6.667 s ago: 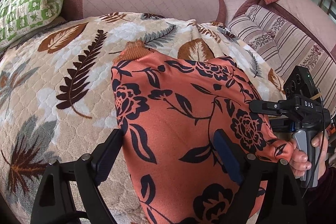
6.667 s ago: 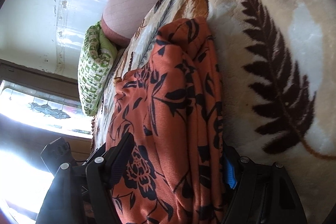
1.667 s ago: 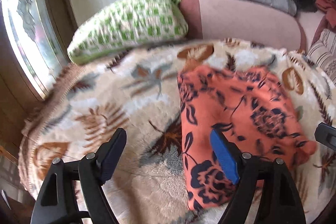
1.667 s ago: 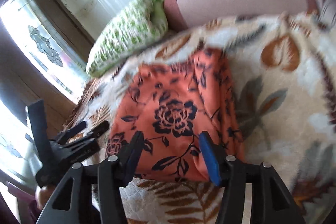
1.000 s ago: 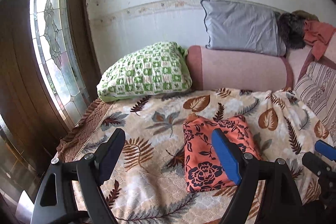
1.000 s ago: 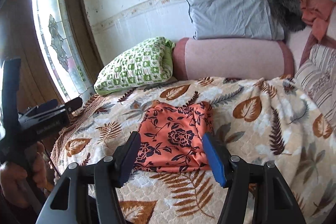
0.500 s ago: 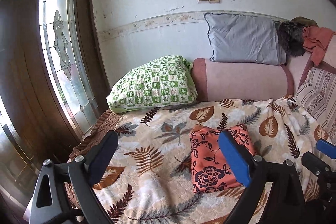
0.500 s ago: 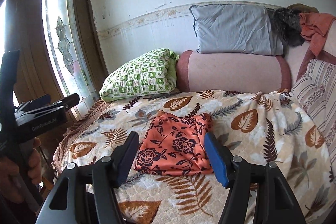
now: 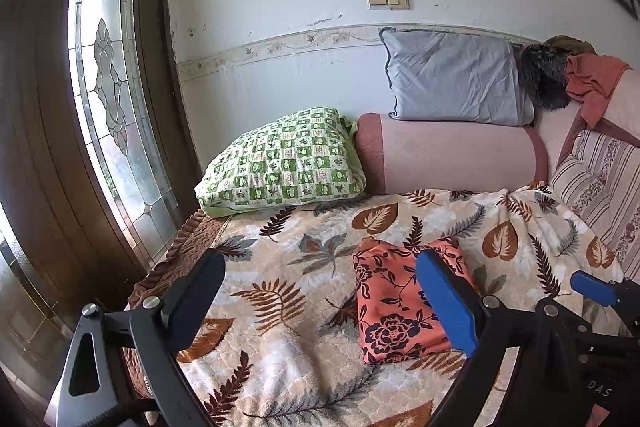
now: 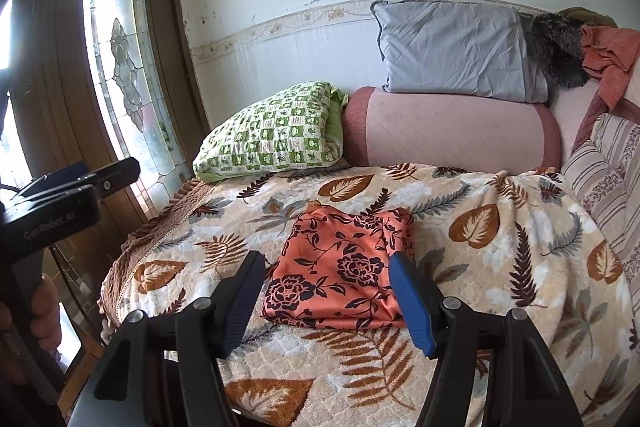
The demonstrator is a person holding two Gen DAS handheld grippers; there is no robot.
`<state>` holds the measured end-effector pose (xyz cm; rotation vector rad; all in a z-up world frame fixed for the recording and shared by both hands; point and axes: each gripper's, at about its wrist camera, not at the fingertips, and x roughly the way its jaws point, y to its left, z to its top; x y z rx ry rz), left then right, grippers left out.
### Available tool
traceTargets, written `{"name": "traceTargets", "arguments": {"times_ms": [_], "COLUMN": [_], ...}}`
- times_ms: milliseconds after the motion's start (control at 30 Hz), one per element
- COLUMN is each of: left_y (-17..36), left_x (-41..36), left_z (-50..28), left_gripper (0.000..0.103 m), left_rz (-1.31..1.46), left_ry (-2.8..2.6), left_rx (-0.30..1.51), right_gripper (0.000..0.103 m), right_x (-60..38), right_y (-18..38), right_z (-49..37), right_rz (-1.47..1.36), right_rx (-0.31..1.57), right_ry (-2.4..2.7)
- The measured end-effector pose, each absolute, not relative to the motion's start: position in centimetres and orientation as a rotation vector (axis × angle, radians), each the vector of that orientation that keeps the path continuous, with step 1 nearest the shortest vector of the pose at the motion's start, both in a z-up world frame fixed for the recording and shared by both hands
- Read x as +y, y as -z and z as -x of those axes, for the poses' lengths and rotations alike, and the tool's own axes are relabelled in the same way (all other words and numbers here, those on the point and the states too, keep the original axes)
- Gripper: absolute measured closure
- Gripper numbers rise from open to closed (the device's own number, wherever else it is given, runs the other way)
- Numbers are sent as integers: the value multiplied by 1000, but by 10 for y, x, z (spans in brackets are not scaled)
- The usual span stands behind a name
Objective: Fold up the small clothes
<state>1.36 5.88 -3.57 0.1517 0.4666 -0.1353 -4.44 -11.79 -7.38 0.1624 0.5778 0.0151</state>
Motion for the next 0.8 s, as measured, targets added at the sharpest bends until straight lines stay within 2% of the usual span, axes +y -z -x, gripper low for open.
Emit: {"name": "traceTargets", "arguments": {"times_ms": [800], "left_y": [35], "left_x": [70], "left_z": [-14], "left_gripper": [7], "left_rz": [-136], "left_ry": [154], "left_rx": [464], "right_gripper": [35], "right_x": [-98], "right_y": [77], "right_z": [32], "right_rz": [-122], "right_rx": [594], "right_ry": [-33]}}
